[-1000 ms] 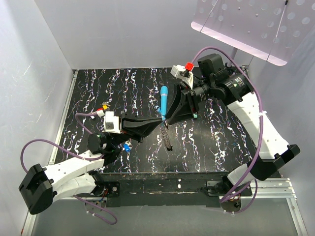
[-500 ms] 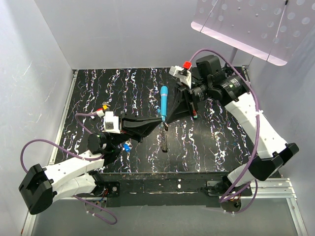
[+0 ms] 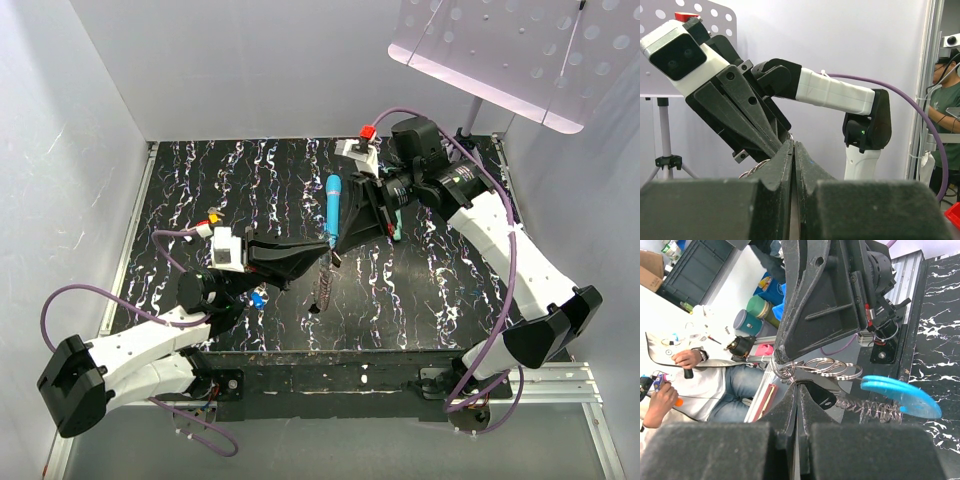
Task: Put the keys on the keyring
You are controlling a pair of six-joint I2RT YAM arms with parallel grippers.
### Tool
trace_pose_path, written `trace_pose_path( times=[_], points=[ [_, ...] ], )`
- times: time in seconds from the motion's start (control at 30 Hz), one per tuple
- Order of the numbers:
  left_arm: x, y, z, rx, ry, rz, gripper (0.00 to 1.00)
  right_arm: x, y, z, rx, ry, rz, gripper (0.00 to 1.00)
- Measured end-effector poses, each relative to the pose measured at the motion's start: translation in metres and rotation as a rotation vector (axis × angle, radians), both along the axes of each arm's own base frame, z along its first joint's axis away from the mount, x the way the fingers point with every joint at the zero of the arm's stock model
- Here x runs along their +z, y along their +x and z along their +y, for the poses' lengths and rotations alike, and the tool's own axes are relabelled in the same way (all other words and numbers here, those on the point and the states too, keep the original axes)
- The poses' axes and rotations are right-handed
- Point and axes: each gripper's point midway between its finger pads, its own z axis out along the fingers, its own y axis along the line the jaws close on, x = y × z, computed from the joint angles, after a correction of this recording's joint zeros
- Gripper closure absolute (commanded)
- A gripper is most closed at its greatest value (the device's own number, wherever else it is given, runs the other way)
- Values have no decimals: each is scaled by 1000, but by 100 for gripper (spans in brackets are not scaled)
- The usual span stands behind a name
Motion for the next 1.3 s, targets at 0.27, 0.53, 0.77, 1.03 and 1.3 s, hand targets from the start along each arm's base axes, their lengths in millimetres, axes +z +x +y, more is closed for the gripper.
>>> trace_pose_path(
  times=[0.27, 0.53, 0.77, 1.03, 1.3],
  points=[
    [-1, -2, 1, 0, 14, 5, 100, 9, 4, -5, -31, 37, -87, 43],
    [0, -4, 4, 5, 16, 2, 100, 26, 5, -12, -61, 126, -307, 44],
    [-1, -3, 4, 3, 16, 6, 100, 14, 3, 2, -41, 100, -338, 53],
    [-7, 0, 4, 18, 20, 23, 100, 11, 2, 4, -41, 86, -336, 66],
    [-13, 6, 5, 47, 27, 51, 100, 11, 2, 5, -44, 81, -330, 72]
  ],
)
